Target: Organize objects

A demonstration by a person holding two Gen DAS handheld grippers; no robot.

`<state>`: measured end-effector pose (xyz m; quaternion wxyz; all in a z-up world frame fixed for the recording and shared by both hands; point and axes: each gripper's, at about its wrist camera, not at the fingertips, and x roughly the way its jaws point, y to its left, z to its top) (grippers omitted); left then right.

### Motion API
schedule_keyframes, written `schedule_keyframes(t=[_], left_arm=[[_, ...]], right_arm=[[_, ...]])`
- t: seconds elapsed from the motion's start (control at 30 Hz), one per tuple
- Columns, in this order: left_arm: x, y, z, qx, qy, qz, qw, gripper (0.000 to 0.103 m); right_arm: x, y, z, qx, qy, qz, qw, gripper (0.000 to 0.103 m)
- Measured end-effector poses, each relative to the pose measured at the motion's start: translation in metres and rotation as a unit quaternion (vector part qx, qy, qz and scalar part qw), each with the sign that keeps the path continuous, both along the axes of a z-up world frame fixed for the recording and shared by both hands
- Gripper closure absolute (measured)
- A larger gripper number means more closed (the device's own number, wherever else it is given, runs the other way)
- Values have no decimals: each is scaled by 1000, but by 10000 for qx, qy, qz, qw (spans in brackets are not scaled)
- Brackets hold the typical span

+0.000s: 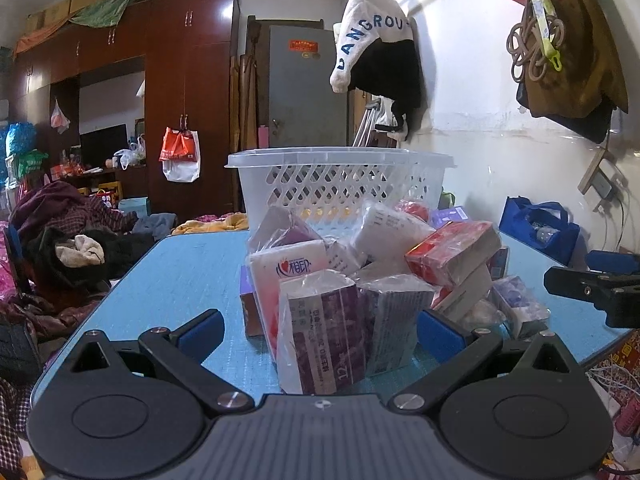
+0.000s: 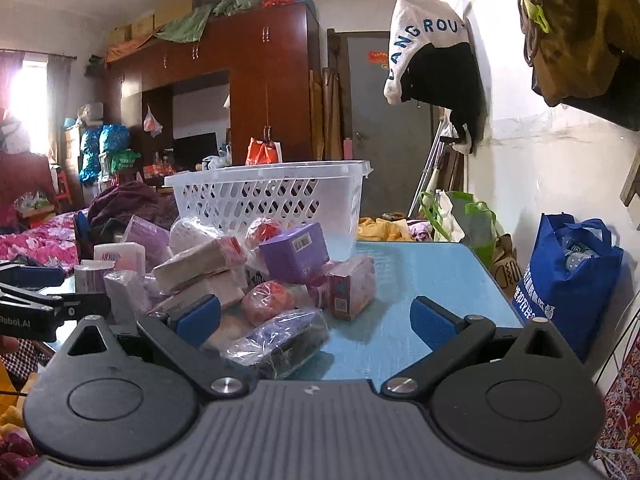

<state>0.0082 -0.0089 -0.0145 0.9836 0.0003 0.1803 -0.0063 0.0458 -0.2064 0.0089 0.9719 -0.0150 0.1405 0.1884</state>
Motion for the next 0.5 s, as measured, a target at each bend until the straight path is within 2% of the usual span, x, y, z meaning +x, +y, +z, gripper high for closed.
schedule_keyframes(t=[0.23,0.5], left_arm=[[1,-2,0,22,35,-17,10000,0],[0,-2,-1,36,44,-26,10000,0]], right_arm=[[3,1,-2,-86,248,19,9997,0],[1,4,-2,-222,265,99,9994,0]])
